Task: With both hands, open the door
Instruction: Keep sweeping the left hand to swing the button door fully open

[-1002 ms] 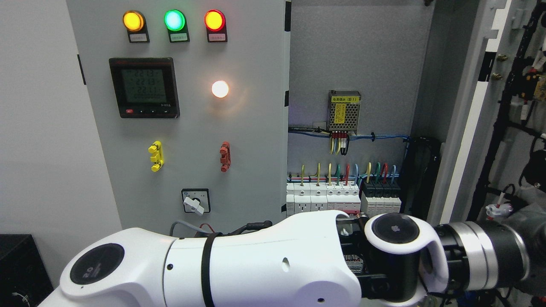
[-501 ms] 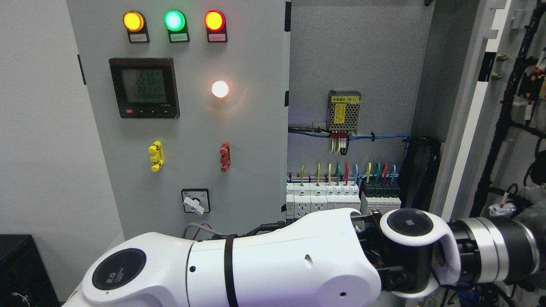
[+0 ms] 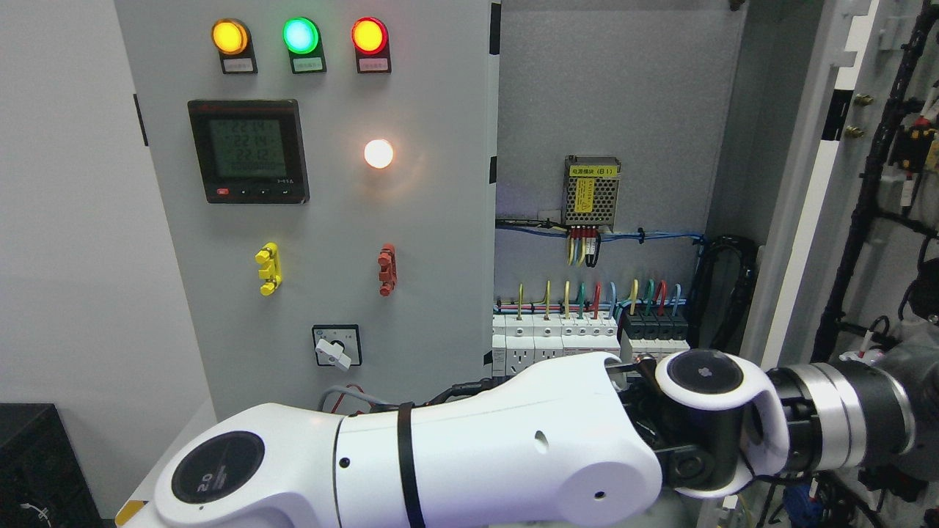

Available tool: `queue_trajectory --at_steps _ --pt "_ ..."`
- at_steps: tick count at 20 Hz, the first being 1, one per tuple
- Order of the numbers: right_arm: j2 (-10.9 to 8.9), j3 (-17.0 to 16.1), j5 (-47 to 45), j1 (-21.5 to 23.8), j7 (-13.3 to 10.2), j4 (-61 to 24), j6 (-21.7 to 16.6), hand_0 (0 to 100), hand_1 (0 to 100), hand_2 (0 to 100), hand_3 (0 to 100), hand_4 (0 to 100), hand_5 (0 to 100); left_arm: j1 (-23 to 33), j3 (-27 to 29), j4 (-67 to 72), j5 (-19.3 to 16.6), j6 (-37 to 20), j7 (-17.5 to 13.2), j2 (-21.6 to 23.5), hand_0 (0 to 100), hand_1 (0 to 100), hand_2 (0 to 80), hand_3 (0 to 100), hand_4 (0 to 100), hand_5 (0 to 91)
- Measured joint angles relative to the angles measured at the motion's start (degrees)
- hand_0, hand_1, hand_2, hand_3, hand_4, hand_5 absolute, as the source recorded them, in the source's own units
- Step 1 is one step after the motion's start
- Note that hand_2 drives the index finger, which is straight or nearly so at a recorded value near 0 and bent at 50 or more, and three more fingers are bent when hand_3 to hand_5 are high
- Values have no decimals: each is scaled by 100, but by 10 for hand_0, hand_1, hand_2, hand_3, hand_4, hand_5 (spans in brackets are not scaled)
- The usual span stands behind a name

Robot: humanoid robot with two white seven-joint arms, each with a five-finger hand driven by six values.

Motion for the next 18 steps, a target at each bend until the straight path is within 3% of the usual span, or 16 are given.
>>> queue_trajectory --at_steps 5,11,13,18 --pt "0 0 0 1 0 -1 0 0 0 0 0 0 0 49 10 -544 16 43 -8 490 0 0 0 0 0 0" --pt "0 0 0 2 0 0 -2 0 0 0 0 0 0 330 -48 -1477 -80 108 15 1678 0 0 0 0 0 0" --pt "0 0 0 2 1 0 -4 0 0 0 0 0 0 558 -156 -1725 -427 150 -70 2089 0 0 0 0 0 0" --pt "0 0 0 1 0 0 -3 0 0 0 0 0 0 2037 -410 -2183 -2130 184 -393 3115 0 0 0 0 0 0"
